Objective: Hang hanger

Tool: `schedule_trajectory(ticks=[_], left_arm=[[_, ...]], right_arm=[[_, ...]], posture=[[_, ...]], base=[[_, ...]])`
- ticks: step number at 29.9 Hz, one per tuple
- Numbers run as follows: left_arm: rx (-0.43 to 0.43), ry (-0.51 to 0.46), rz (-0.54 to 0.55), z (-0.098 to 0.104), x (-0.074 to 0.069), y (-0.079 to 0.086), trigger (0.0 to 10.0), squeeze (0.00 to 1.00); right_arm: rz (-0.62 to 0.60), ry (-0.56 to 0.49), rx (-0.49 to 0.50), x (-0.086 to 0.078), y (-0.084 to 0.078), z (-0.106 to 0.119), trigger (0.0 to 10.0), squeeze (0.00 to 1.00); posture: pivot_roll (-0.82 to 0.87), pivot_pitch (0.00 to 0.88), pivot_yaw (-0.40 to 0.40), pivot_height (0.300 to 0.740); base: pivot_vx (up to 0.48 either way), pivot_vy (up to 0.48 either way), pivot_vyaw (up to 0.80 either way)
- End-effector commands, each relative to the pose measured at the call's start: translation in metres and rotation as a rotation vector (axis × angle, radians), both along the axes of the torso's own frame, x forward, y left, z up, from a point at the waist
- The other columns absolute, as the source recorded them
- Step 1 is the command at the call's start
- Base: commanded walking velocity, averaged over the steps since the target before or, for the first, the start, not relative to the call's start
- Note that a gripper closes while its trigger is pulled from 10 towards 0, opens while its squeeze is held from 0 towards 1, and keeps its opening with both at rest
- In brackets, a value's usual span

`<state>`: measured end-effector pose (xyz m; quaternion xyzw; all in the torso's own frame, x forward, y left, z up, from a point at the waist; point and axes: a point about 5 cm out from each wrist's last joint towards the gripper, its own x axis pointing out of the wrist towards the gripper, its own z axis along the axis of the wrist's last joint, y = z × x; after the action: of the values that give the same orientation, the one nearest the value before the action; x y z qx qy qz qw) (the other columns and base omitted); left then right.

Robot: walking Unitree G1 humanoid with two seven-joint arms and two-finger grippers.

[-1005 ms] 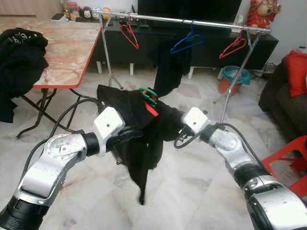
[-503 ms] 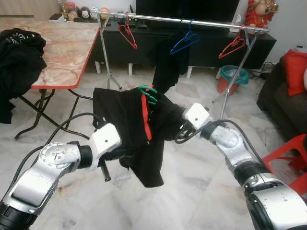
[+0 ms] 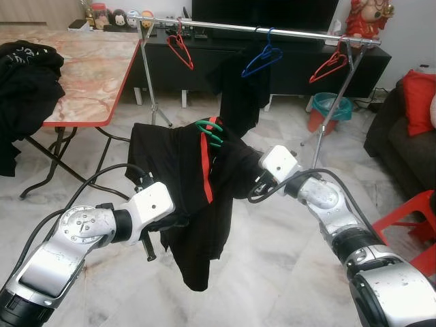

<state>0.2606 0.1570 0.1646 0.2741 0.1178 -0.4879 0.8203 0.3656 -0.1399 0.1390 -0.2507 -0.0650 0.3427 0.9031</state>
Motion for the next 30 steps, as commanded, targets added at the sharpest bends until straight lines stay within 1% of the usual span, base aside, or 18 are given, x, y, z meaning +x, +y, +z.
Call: schedule_trajectory(ticks=[1, 30], left_arm=[[0.013, 0.024, -0.023, -0.0054, -0.0029, -0.0033, 10.0, 0.00], [0.013, 0.024, -0.023, -0.0054, -0.0029, -0.0033, 10.0, 0.00]], right_arm=[[-0.052, -0.067, 0.072, 0.0090, -0.0043, 0.0220, 0.0, 0.00], [-0.052, -0.067, 0.072, 0.0090, -0.0043, 0.0220, 0.0, 0.00]], posture=[[0.12, 0.000, -0.068, 0.740], [0.12, 0.000, -0.068, 0.740]], base=[[0.000, 0.000, 0.00], [0.000, 0.000, 0.00]])
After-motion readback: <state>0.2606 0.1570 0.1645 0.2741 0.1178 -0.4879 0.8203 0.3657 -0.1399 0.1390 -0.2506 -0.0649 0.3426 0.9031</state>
